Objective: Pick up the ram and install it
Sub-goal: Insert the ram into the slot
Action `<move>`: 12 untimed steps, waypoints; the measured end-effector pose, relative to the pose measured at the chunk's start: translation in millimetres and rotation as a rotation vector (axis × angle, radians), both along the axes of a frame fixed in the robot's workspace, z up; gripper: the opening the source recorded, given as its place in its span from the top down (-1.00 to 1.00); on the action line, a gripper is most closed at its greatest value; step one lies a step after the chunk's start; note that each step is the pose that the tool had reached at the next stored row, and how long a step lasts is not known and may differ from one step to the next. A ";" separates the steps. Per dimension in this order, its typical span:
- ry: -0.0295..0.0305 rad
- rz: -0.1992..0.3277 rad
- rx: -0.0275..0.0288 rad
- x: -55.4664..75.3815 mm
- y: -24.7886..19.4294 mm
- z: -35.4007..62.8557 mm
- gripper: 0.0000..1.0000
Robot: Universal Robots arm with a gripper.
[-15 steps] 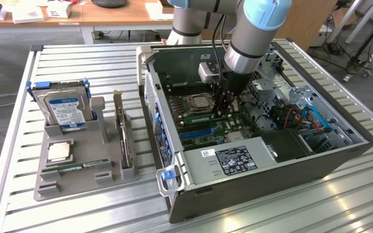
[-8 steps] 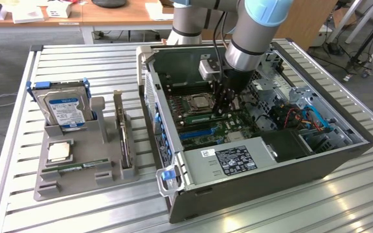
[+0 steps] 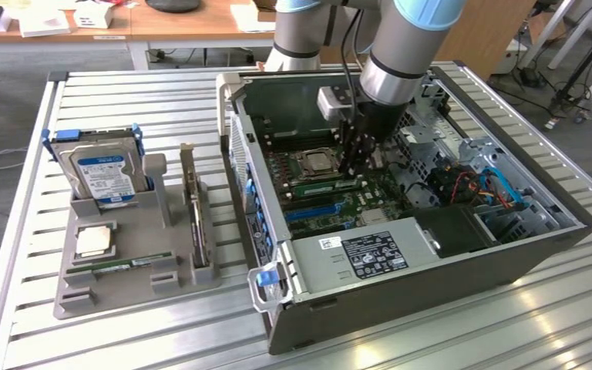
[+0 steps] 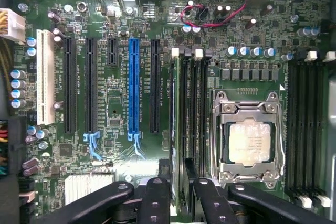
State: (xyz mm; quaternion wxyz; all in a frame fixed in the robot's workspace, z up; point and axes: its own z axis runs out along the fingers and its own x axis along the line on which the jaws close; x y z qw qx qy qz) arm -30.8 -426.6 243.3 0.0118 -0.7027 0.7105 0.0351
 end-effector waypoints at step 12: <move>0.0000 0.000 0.0000 0.0 0.0 17.8 0.50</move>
